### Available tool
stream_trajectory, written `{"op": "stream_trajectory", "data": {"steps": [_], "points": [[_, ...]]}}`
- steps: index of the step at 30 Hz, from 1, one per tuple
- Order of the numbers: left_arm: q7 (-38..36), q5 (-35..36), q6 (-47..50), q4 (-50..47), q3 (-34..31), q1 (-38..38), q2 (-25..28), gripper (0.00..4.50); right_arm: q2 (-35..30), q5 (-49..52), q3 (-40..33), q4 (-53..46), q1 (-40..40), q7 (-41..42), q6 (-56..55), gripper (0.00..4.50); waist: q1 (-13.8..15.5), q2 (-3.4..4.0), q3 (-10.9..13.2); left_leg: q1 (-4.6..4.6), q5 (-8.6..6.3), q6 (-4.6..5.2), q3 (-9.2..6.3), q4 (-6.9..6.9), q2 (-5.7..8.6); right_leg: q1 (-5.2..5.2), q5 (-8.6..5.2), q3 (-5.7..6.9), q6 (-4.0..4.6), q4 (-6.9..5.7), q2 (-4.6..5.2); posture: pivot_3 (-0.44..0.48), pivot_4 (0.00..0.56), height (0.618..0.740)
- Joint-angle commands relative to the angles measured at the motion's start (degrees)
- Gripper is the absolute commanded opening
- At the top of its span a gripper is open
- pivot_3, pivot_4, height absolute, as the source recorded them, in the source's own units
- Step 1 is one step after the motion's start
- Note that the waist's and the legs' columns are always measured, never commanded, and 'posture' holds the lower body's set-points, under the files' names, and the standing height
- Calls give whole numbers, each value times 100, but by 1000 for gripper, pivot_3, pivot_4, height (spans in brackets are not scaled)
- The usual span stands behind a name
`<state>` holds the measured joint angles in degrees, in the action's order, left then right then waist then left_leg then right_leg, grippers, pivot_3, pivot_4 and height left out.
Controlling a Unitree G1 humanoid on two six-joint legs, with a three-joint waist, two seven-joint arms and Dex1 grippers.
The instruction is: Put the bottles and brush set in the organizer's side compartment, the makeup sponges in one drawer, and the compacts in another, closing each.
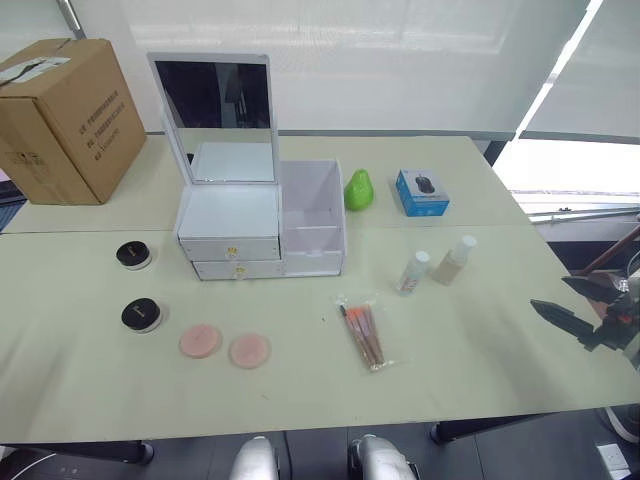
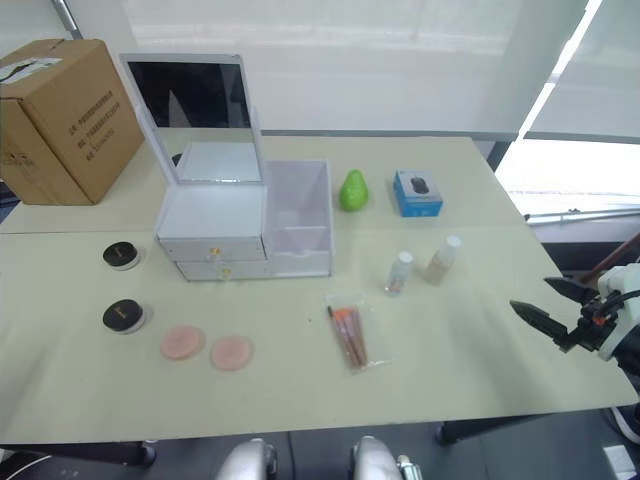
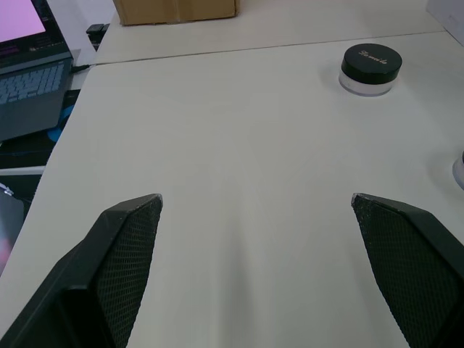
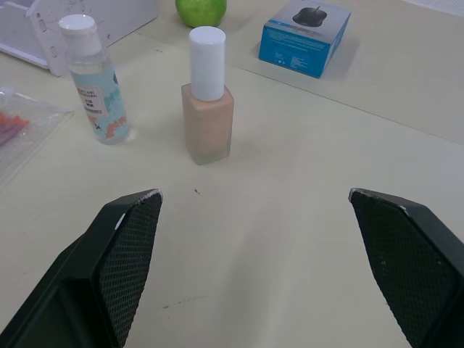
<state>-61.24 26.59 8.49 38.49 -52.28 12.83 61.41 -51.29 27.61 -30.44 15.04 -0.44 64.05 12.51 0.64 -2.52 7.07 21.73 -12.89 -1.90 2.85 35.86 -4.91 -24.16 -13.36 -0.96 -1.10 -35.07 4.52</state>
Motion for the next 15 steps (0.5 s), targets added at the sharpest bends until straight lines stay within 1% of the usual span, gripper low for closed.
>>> {"op": "stream_trajectory", "data": {"steps": [1,4,6,10,12,15], "points": [[-59,-39,-166,199,20,-207,299,4500,-36,53,-110,-258,44,-69,24,4484,5,-1,-1,0,0,0,0,0,0,0,0,0,0,0,0,0,150,722],[-143,7,-187,464,93,-476,391,4500,-20,98,-108,-543,118,-190,127,4484,16,-3,-2,2,0,0,-1,0,-1,-1,0,5,-1,-1,0,0,150,722],[-186,21,-227,460,174,-621,384,4500,16,129,-86,-815,159,-337,263,4484,8,-3,-2,2,0,0,0,1,0,0,0,3,-1,0,2,0,150,722],[-302,221,28,-166,333,-808,158,4500,219,193,-49,-1561,267,-903,757,4484,8,-6,-4,4,0,0,-2,-1,-3,2,-1,3,0,-4,-3,0,150,722],[-219,303,200,-778,465,-788,-91,4500,425,211,-44,-1909,238,-1452,1171,4484,8,-7,-5,9,0,0,-1,0,-2,4,0,2,0,-4,-2,0,150,722],[-93,666,841,-2629,822,-388,-660,4500,1078,14,154,-2773,182,-2772,1796,4484,5,-14,-10,16,1,1,3,4,-2,11,1,0,0,-7,1,0,150,722]]}}
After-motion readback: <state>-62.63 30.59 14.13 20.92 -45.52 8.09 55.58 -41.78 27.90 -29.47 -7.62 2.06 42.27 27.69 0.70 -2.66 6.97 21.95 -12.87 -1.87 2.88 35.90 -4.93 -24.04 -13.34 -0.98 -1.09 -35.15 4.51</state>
